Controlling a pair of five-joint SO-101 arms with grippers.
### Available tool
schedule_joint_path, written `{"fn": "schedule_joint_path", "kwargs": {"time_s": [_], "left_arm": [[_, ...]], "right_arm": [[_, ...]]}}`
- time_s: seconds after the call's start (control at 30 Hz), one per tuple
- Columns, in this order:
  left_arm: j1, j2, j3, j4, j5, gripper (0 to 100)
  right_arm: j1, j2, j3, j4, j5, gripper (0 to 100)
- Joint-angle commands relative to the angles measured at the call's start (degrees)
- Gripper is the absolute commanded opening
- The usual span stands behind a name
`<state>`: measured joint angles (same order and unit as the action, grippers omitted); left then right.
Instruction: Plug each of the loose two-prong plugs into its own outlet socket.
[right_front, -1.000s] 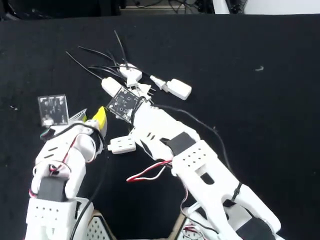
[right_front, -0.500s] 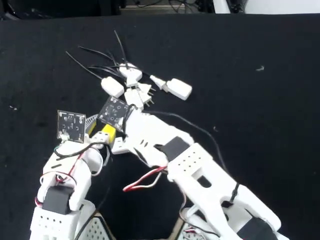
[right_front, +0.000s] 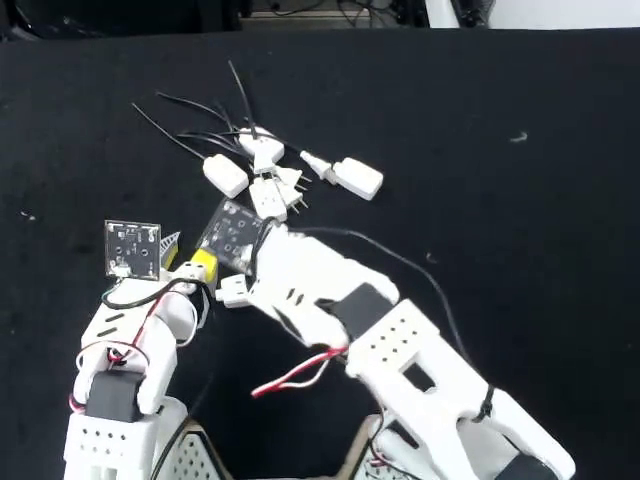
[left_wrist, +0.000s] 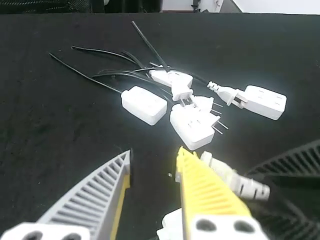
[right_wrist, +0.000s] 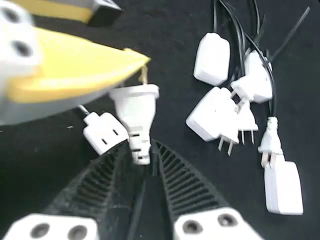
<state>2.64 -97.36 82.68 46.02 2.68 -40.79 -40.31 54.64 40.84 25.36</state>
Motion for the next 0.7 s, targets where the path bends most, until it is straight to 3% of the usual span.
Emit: {"fn": "schedule_joint_path", "kwargs": {"time_s": [0.0,0.6,0.67], "left_arm": [[-0.57,-0.53,-0.48,-0.44,-0.26,16],[-0.84,-0.88,0.92,0.18,-0.26,16],[-0.92,-0.62,0.92,0.26,-0.26,16]], "right_arm": [[-2.9,-2.77,-0.04,0.44,-0.53,1.1],[-2.99,-2.42,2.68,0.79,-0.35,1.1],[0.44,-2.77,4.26,3.43,1.93,1.1]]}}
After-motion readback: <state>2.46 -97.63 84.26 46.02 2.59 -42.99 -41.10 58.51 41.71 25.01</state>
